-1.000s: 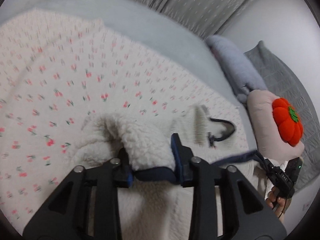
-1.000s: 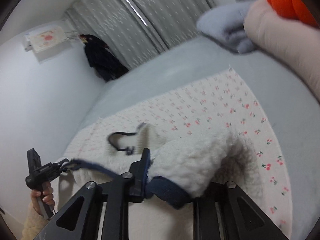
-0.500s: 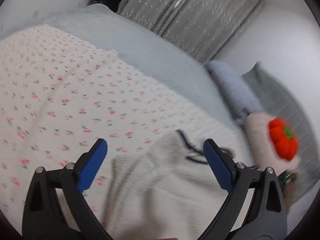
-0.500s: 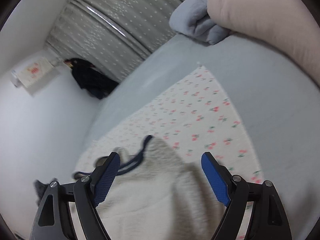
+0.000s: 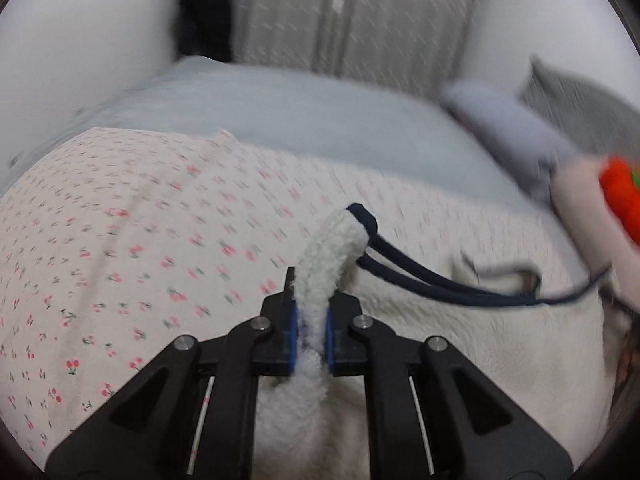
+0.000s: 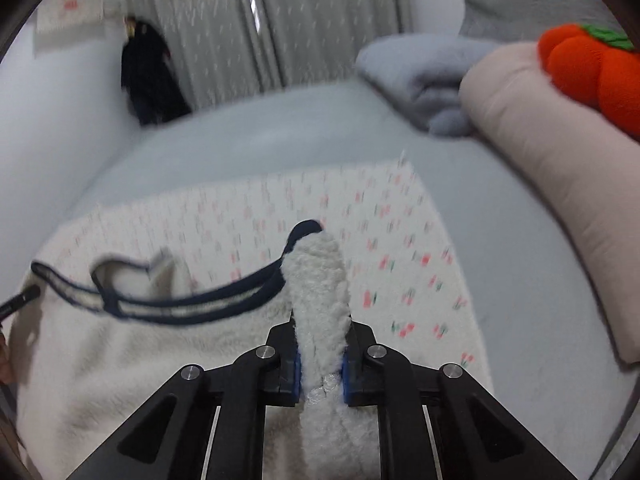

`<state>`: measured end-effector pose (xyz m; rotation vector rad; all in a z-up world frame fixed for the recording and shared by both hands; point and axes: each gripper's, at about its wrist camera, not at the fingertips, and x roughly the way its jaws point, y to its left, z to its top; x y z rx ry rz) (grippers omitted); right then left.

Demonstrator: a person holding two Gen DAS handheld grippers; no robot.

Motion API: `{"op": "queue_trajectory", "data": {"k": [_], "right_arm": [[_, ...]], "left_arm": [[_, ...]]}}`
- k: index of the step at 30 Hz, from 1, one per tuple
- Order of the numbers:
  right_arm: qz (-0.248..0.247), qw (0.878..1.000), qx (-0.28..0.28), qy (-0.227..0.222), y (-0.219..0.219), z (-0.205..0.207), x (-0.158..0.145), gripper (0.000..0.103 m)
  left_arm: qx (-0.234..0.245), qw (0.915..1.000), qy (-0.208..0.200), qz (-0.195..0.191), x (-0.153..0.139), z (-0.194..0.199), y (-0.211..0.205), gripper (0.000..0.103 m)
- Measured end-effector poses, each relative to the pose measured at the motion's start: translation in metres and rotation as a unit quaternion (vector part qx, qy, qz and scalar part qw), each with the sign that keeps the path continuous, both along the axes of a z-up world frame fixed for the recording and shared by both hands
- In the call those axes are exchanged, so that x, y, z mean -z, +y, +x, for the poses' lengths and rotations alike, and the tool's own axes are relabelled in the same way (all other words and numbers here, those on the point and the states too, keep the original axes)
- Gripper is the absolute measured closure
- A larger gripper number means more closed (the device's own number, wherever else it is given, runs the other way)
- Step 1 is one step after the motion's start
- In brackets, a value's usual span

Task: Fold large clothes
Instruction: 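Fold the hem over toward the collar with both grippers, then release the hem and open both grippers over the folded jacket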

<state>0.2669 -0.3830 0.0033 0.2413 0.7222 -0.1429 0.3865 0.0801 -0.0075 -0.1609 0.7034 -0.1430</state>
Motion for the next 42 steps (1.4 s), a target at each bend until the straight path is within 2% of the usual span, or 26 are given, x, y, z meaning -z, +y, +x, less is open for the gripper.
{"op": "queue_trajectory", "data": {"k": [2, 4, 5, 6, 8, 9, 10, 11, 14, 16, 17, 18, 19, 21, 23, 25, 28, 31, 33, 35, 36, 37, 38, 40, 41, 42], "right_arm": [[0.009, 1.000, 0.014, -0.024, -0.007, 0.001, -0.006, 0.090], [0.023, 0.999, 0.021, -0.024, -0.011, 0.016, 0.001, 0.090], [0.028, 0.999, 0.024, -0.014, -0.011, 0.027, 0.009, 0.090], [0.028, 0.999, 0.028, -0.001, -0.010, 0.037, 0.020, 0.090], [0.038, 0.998, 0.032, 0.044, -0.011, 0.059, 0.052, 0.089], [0.072, 0.994, 0.036, 0.079, -0.019, 0.068, 0.072, 0.087], [0.110, 0.989, 0.040, 0.091, -0.030, 0.071, 0.082, 0.087], [0.144, 0.985, 0.046, 0.083, -0.041, 0.069, 0.085, 0.087], [0.172, 0.981, 0.047, 0.079, -0.049, 0.061, 0.088, 0.081], [0.159, 0.983, 0.052, 0.081, -0.047, 0.054, 0.078, 0.064], [0.153, 0.983, 0.058, 0.080, -0.050, 0.052, 0.074, 0.044], [0.138, 0.985, 0.070, 0.074, -0.052, 0.040, 0.063, 0.032], [0.127, 0.987, 0.075, 0.064, -0.054, 0.031, 0.056, 0.030], [0.103, 0.991, 0.071, 0.047, -0.059, 0.010, 0.040, 0.029], [0.074, 0.993, 0.080, 0.044, -0.052, -0.009, 0.024, 0.029], [0.061, 0.995, 0.072, 0.034, -0.040, -0.030, 0.010, 0.029], [0.050, 0.998, 0.034, 0.021, 0.007, -0.060, -0.004, 0.029], [0.029, 0.999, 0.000, 0.014, 0.059, -0.083, -0.007, 0.026], [0.014, 0.999, -0.021, 0.022, 0.089, -0.089, -0.001, 0.024], [0.015, 0.998, -0.036, 0.039, 0.107, -0.094, 0.013, 0.024], [0.022, 0.998, -0.035, 0.050, 0.109, -0.097, 0.024, 0.024], [0.031, 0.997, -0.029, 0.061, 0.105, -0.100, 0.034, 0.024], [0.042, 0.997, -0.022, 0.066, 0.097, -0.104, 0.042, 0.025], [0.077, 0.996, -0.019, 0.043, 0.078, -0.122, 0.049, 0.025], [0.078, 0.996, -0.011, 0.045, 0.071, -0.127, 0.049, 0.025], [0.068, 0.996, 0.006, 0.055, 0.066, -0.133, 0.047, 0.025]], "left_arm": [[-0.026, 0.9996, 0.007, -0.010, 0.011, 0.014, 0.011, 0.091], [-0.033, 0.9990, 0.022, 0.021, 0.033, 0.030, 0.002, 0.091], [-0.037, 0.9975, 0.032, 0.051, 0.049, 0.038, -0.006, 0.091], [-0.039, 0.9961, 0.051, 0.061, 0.064, 0.045, -0.009, 0.090], [-0.044, 0.9925, 0.107, 0.041, 0.085, 0.064, -0.003, 0.089], [-0.046, 0.9921, 0.113, 0.029, 0.086, 0.066, 0.001, 0.087], [-0.050, 0.9914, 0.120, 0.017, 0.088, 0.068, 0.006, 0.084], [-0.055, 0.9905, 0.126, 0.008, 0.089, 0.067, 0.011, 0.082], [-0.071, 0.9878, 0.139, 0.005, 0.088, 0.066, 0.017, 0.057], [-0.077, 0.9865, 0.144, -0.008, 0.081, 0.064, 0.029, 0.038], [-0.083, 0.9869, 0.137, -0.015, 0.072, 0.058, 0.034, 0.035], [-0.089, 0.9880, 0.125, -0.018, 0.061, 0.051, 0.039, 0.032], [-0.095, 0.9893, 0.109, -0.018, 0.051, 0.043, 0.043, 0.027], [-0.116, 0.9895, 0.087, -0.003, 0.029, 0.022, 0.050, 0.027], [-0.116, 0.9909, 0.067, -0.002, 0.012, 0.000, 0.046, 0.027], [-0.089, 0.9945, 0.052, -0.019, -0.001, -0.027, 0.029, 0.027], [-0.029, 0.9981, 0.042, -0.034, -0.010, -0.069, -0.011, 0.023], [0.021, 0.9988, 0.029, -0.035, -0.005, -0.110, -0.054, 0.019], [0.044, 0.9985, 0.027, -0.017, 0.008, -0.129, -0.075, 0.019], [0.048, 0.9969, 0.061, 0.008, 0.037, -0.135, -0.084, 0.019], [0.042, 0.9950, 0.088, 0.020, 0.053, -0.133, -0.080, 0.019], [0.046, 0.9950, 0.085, 0.024, 0.061, -0.136, -0.077, 0.019], [0.054, 0.9961, 0.060, 0.035, 0.062, -0.143, -0.073, 0.019], [0.035, 0.9938, 0.043, 0.096, 0.055, -0.156, -0.069, 0.017], [0.022, 0.9930, 0.047, 0.106, 0.051, -0.159, -0.064, 0.015], [0.009, 0.9934, 0.058, 0.098, 0.048, -0.160, -0.056, 0.015]]}}
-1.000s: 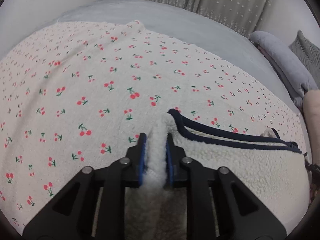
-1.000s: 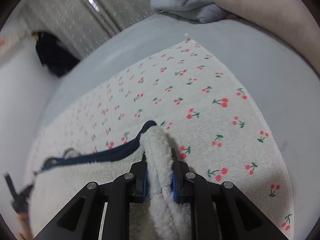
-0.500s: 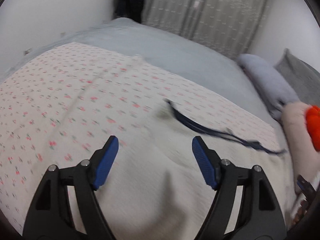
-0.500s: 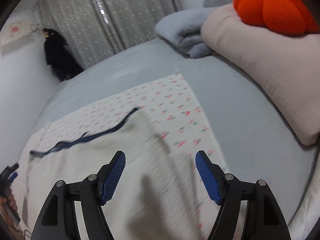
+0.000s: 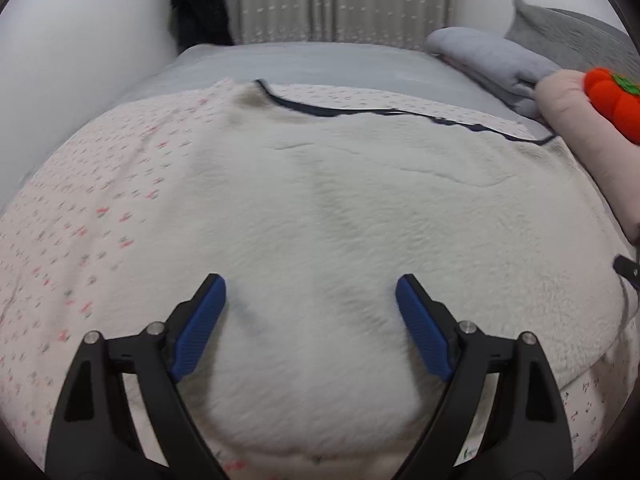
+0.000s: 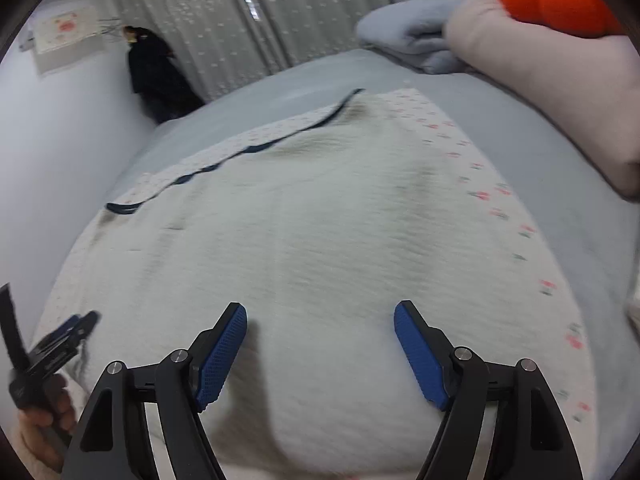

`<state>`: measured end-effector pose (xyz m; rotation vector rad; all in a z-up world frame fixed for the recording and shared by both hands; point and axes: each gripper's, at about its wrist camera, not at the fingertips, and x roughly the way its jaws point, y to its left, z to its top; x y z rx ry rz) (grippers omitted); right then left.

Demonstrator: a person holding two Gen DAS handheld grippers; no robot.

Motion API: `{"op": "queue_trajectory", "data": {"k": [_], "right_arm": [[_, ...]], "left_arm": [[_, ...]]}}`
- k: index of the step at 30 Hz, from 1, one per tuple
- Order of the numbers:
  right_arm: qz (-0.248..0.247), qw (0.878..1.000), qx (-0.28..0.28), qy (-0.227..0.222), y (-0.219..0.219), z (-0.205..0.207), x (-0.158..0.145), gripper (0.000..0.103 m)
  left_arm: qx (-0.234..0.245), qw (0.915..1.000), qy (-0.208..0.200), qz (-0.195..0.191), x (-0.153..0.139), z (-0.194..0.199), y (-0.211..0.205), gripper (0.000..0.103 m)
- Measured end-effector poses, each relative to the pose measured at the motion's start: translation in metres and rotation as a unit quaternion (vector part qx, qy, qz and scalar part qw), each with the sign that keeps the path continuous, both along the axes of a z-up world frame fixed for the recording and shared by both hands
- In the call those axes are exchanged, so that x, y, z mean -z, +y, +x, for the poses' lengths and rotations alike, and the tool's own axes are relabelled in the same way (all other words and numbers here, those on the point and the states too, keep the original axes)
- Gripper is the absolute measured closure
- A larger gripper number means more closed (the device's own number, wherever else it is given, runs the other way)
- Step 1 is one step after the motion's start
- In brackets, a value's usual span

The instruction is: Fold large clothes

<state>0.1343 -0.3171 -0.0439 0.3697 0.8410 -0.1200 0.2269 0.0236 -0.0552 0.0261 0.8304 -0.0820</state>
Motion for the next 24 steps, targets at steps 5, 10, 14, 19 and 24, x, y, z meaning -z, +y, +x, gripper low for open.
{"op": "queue_trajectory", "data": {"k": [5, 10, 14, 19, 24], "right_arm": [[0.040, 0.999, 0.034, 0.015, -0.010, -0.015, -0.032, 0.025], [0.101, 0.994, 0.020, -0.021, 0.004, -0.017, -0.078, 0.018], [0.106, 0.993, 0.008, -0.051, 0.022, -0.021, -0.087, 0.011], [0.015, 0.999, 0.037, -0.007, 0.042, -0.028, -0.048, 0.010], [-0.074, 0.997, -0.029, 0.001, 0.080, -0.029, -0.042, 0.010]], "left_arm": [[-0.079, 0.9856, 0.075, -0.129, -0.026, -0.004, 0.045, 0.015], [-0.145, 0.9633, 0.117, -0.193, -0.036, -0.024, 0.068, 0.009], [-0.164, 0.9621, 0.091, -0.198, -0.022, -0.046, 0.081, 0.005], [-0.167, 0.9534, 0.113, -0.224, 0.007, -0.053, 0.094, 0.005], [-0.157, 0.9413, 0.151, -0.258, 0.034, -0.048, 0.090, 0.005]]}}
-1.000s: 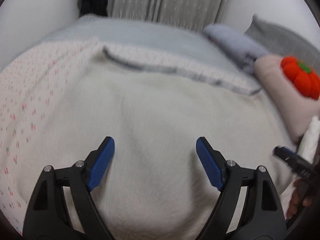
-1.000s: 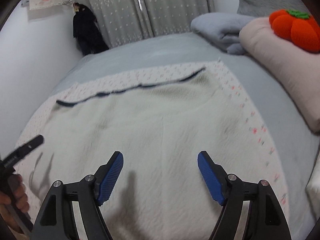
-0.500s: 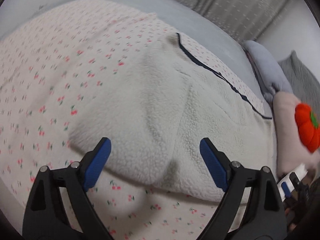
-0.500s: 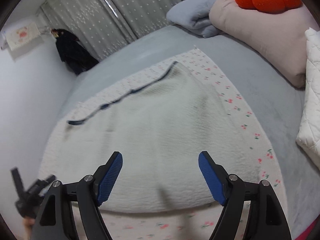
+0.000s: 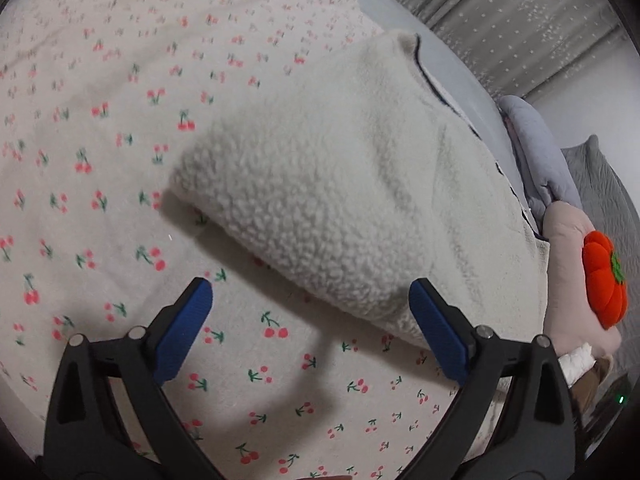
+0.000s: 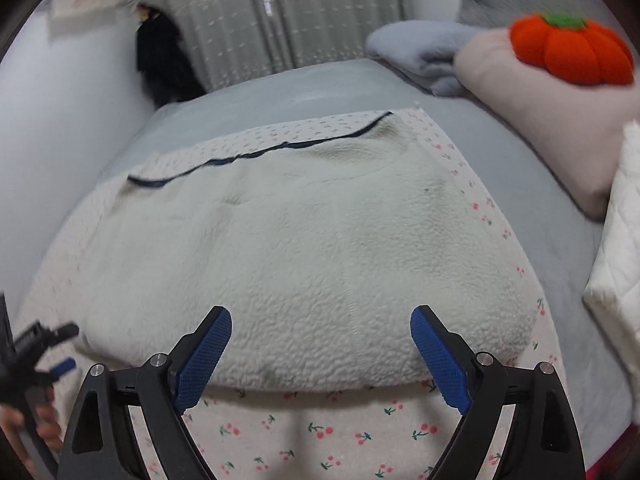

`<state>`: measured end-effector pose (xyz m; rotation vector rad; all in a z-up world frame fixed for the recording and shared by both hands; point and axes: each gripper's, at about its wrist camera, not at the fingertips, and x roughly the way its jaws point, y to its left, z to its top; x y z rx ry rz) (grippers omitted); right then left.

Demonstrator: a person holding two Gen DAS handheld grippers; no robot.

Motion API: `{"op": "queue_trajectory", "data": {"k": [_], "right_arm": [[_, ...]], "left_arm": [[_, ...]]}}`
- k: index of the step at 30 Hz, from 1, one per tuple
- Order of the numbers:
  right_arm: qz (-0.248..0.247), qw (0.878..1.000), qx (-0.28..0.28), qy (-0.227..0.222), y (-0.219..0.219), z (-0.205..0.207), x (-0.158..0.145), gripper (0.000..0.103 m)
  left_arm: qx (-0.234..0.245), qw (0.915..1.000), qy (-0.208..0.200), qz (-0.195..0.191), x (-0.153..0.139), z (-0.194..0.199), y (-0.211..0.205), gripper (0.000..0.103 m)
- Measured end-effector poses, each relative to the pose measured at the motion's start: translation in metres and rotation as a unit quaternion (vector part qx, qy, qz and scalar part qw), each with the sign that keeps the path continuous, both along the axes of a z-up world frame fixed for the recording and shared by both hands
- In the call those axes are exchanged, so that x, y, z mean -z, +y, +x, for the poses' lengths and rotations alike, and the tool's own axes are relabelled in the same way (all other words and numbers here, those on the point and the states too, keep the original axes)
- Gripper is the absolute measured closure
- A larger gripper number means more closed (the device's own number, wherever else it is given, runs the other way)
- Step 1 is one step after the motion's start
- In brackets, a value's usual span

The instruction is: Fold large clothes

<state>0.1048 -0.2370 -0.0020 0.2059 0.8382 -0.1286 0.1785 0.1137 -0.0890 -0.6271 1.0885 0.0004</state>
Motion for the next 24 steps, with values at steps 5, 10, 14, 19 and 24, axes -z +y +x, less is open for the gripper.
{"op": "queue_trajectory", "data": {"k": [5, 10, 14, 19, 24], "right_arm": [[-0.066, 0.997, -0.031, -0.004, 0.029, -0.001, 0.005, 0.010], [-0.079, 0.995, -0.055, 0.004, 0.047, 0.001, 0.011, 0.010], [-0.089, 0.993, -0.072, 0.010, 0.059, 0.002, 0.015, 0.010], [-0.101, 0.992, -0.079, 0.017, 0.066, 0.003, 0.020, 0.010], [-0.099, 0.992, -0.079, 0.028, 0.067, 0.005, 0.027, 0.010]], "left_arm": [[-0.026, 0.9983, -0.011, -0.051, 0.010, 0.000, -0.001, 0.004], [-0.058, 0.9925, -0.038, -0.101, 0.018, -0.001, 0.001, 0.004], [-0.064, 0.9870, -0.067, -0.131, 0.021, 0.002, -0.004, 0.004], [-0.067, 0.9822, -0.096, -0.147, 0.025, 0.012, -0.014, 0.011], [-0.067, 0.9850, -0.111, -0.114, 0.024, 0.031, -0.023, 0.018]]}}
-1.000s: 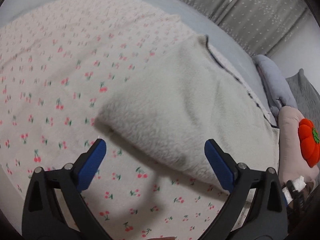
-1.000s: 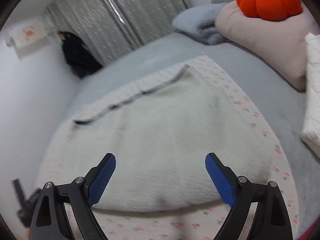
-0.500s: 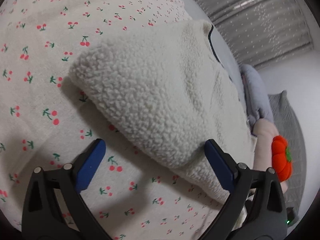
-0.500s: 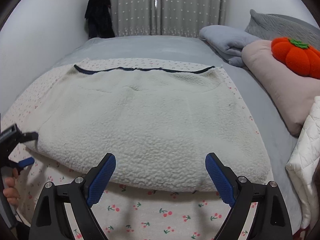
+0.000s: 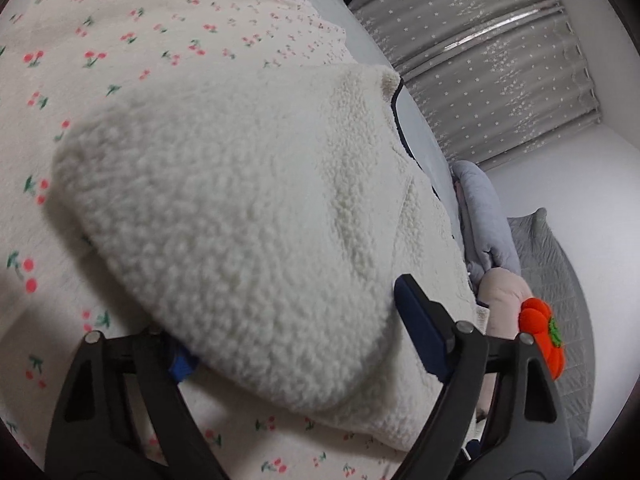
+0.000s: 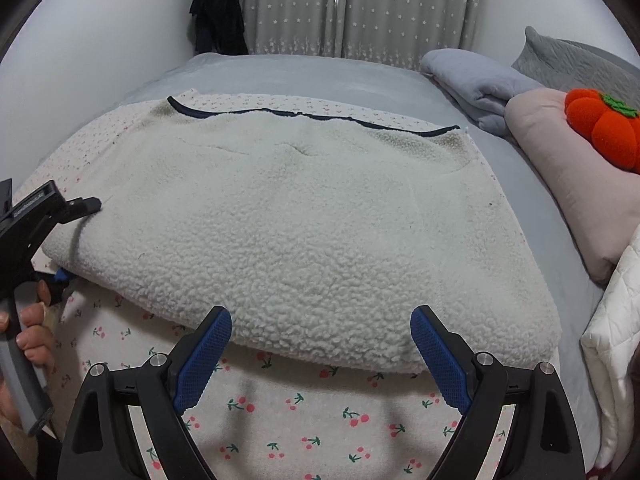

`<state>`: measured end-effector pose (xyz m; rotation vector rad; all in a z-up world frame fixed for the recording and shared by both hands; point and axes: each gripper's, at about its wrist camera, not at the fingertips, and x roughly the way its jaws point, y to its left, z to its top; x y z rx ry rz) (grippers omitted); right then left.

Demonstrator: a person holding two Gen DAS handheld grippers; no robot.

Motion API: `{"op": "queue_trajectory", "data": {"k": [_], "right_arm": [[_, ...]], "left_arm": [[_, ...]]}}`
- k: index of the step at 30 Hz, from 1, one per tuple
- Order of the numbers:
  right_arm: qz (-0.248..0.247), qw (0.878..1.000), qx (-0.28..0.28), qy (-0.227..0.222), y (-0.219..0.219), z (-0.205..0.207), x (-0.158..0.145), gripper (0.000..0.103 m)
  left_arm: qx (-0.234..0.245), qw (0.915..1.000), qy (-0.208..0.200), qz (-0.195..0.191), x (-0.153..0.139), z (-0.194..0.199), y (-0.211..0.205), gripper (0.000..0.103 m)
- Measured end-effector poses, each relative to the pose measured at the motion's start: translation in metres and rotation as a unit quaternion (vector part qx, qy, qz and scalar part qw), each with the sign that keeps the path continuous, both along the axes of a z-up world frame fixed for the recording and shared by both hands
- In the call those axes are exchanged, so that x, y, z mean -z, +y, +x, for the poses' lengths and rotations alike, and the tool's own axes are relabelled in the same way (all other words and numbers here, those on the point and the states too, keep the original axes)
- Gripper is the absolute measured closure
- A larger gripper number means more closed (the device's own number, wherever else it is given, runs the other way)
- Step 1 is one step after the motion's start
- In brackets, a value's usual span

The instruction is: Fold large clothes

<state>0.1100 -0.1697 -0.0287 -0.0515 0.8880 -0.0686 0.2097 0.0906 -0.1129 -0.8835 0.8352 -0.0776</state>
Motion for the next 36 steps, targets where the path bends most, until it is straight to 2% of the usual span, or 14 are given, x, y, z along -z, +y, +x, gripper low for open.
{"op": "queue_trajectory", "data": {"k": [2, 5, 7, 8, 10, 12, 17, 22, 25, 28, 31, 32, 34, 36], "right_arm": [[0.001, 1.000, -0.001, 0.007, 0.002, 0.002, 0.003, 0.010], [0.000, 1.000, -0.003, 0.015, 0.006, 0.004, 0.008, 0.010], [-0.002, 1.000, -0.007, 0.019, 0.009, 0.005, 0.011, 0.010], [-0.004, 1.000, -0.009, 0.020, 0.011, 0.005, 0.012, 0.010], [-0.009, 1.000, -0.008, 0.018, 0.013, 0.004, 0.012, 0.010], [0.005, 1.000, -0.005, 0.007, 0.012, 0.003, 0.006, 0.010], [0.096, 0.994, -0.015, -0.041, 0.007, 0.001, -0.015, 0.010], [0.165, 0.984, -0.038, -0.051, 0.015, 0.010, -0.024, 0.020], [0.201, 0.977, -0.059, -0.046, 0.030, 0.020, -0.024, 0.030], [0.220, 0.971, -0.091, -0.030, 0.055, 0.037, -0.021, 0.047], [0.222, 0.968, -0.121, -0.012, 0.084, 0.057, -0.013, 0.065], [0.216, 0.969, -0.121, -0.005, 0.091, 0.062, -0.009, 0.073], [0.200, 0.975, -0.097, 0.014, 0.100, 0.073, 0.003, 0.078], [0.209, 0.974, -0.078, 0.036, 0.100, 0.084, 0.015, 0.084]], "left_arm": [[-0.002, 0.9998, -0.002, 0.018, -0.001, 0.006, 0.002, 0.023], [-0.008, 0.9996, -0.008, 0.026, -0.001, 0.009, 0.006, 0.047], [-0.015, 0.9986, -0.017, 0.048, -0.013, 0.007, 0.007, 0.066], [-0.012, 0.9971, -0.031, 0.068, -0.026, 0.005, 0.005, 0.068], [-0.013, 0.9949, -0.063, 0.078, -0.045, 0.000, 0.004, 0.072], [-0.016, 0.9935, -0.087, 0.071, -0.060, -0.009, 0.007, 0.073], [-0.061, 0.9911, -0.100, 0.064, -0.070, -0.027, 0.027, 0.074], [-0.097, 0.9895, -0.096, 0.048, -0.072, -0.043, 0.074, 0.075], [-0.107, 0.9884, -0.094, 0.053, -0.070, -0.051, 0.095, 0.075], [-0.099, 0.9902, -0.087, 0.046, -0.064, -0.050, 0.102, 0.075], [-0.092, 0.9895, -0.093, 0.062, -0.065, -0.050, 0.099, 0.075], [-0.089, 0.9893, -0.096, 0.065, -0.066, -0.050, 0.098, 0.075], [-0.087, 0.9891, -0.097, 0.068, -0.066, -0.051, 0.097, 0.075], [-0.083, 0.9881, -0.102, 0.079, -0.067, -0.052, 0.094, 0.075]]}}
